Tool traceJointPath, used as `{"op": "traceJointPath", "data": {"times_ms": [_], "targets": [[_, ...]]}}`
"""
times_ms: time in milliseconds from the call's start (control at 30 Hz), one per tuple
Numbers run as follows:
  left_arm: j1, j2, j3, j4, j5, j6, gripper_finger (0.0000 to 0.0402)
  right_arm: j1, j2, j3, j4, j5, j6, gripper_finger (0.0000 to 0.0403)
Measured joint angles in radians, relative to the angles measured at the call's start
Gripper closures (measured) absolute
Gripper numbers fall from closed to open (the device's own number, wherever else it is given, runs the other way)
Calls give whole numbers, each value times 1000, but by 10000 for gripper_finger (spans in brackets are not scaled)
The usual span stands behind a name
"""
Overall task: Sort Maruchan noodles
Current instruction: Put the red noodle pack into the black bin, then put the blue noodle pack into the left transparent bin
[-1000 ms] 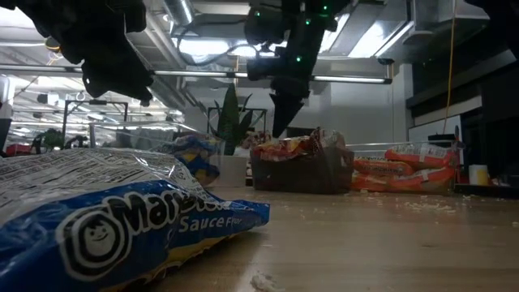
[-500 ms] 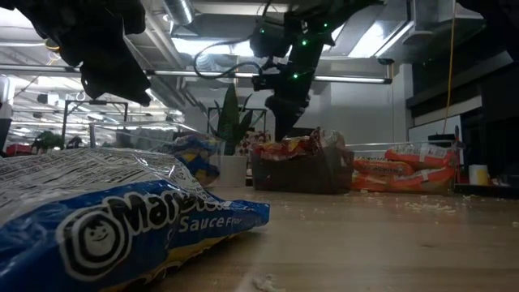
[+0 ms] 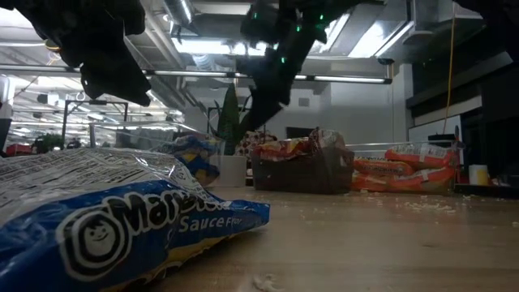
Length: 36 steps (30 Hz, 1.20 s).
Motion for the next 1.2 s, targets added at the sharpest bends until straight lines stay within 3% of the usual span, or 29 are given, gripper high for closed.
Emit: {"op": "traceJointPath", "data": {"times_ms": [167, 400, 533, 667, 833, 933, 1000, 1067, 1200], "targets": [[-4, 0, 0, 0, 3, -7, 253, -2, 66, -4, -22, -5, -5, 269], [-20, 0, 0, -4, 5, -9, 253, -18, 94, -5, -58, 230, -20, 269], [-20, 0, 0, -5, 3, -10, 253, -30, 93, -1, -69, 237, -20, 269], [-20, 0, 0, -5, 24, -31, 253, -27, 93, 19, -99, 75, -21, 269], [-61, 0, 0, -5, 222, -29, 253, -16, 91, 120, -206, -267, 31, 269], [-139, 3, 0, 3, 228, -28, 253, 15, 89, 167, -244, -502, 94, 269], [-195, 5, 0, 10, 196, -28, 253, 61, 89, 182, -248, -601, 119, 269], [-255, 11, 0, 29, 137, -39, 253, 121, 89, 183, -248, -617, 125, 269], [-355, 61, 0, 122, 12, -112, 253, 258, 89, 156, -199, -491, 120, 269]]}}
